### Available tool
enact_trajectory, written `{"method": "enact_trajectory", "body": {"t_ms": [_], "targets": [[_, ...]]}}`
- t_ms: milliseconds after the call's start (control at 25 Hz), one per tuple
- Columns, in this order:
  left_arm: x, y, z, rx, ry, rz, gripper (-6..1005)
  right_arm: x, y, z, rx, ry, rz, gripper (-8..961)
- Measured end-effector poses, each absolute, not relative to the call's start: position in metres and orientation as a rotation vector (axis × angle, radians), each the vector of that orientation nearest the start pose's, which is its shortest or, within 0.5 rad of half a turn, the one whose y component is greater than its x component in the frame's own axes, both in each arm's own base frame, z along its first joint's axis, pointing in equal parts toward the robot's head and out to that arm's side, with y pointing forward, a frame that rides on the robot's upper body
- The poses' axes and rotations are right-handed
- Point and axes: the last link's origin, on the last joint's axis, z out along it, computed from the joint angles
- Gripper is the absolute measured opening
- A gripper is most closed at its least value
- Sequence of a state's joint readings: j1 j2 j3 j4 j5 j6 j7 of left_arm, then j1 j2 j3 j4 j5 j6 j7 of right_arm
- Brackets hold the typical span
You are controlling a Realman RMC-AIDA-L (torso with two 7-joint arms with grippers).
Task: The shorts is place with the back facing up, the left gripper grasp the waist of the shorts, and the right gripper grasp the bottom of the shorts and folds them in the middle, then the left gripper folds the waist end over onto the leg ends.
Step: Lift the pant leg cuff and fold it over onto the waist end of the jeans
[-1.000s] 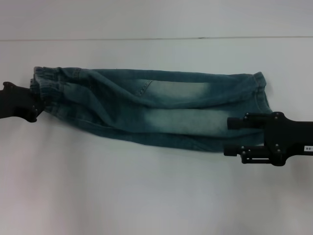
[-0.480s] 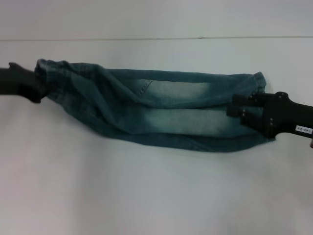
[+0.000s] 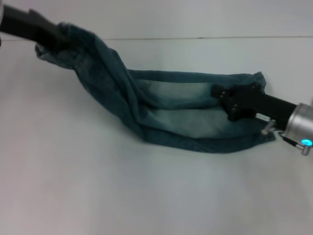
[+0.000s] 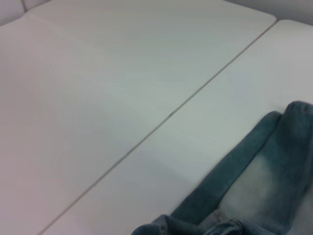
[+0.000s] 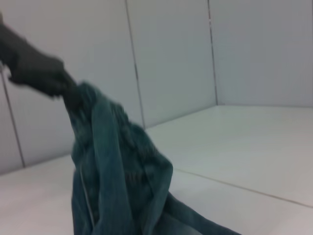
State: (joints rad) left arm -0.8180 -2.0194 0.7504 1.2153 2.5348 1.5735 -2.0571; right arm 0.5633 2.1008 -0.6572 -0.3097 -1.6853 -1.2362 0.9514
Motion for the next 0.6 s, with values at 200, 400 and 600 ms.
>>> {"method": "enact_trajectory", "body": {"t_ms": [200,400,600], "targets": [[-0.125,0.43,0.101,-2.612,-0.584,0.081,48,0.264,0.363,-0.072,-2.367,0.533,0.678,36],[-0.084,0.43,0.092,-2.689,-0.537,0.096,48,0.245,0.376,-0.099,-2.378,0.483,0.565,-2],[-0.055,0.424,0.082,-2.735,-0.503,0.132,48,0.226,0.388,-0.112,-2.369,0.478,0.536,-1]]}}
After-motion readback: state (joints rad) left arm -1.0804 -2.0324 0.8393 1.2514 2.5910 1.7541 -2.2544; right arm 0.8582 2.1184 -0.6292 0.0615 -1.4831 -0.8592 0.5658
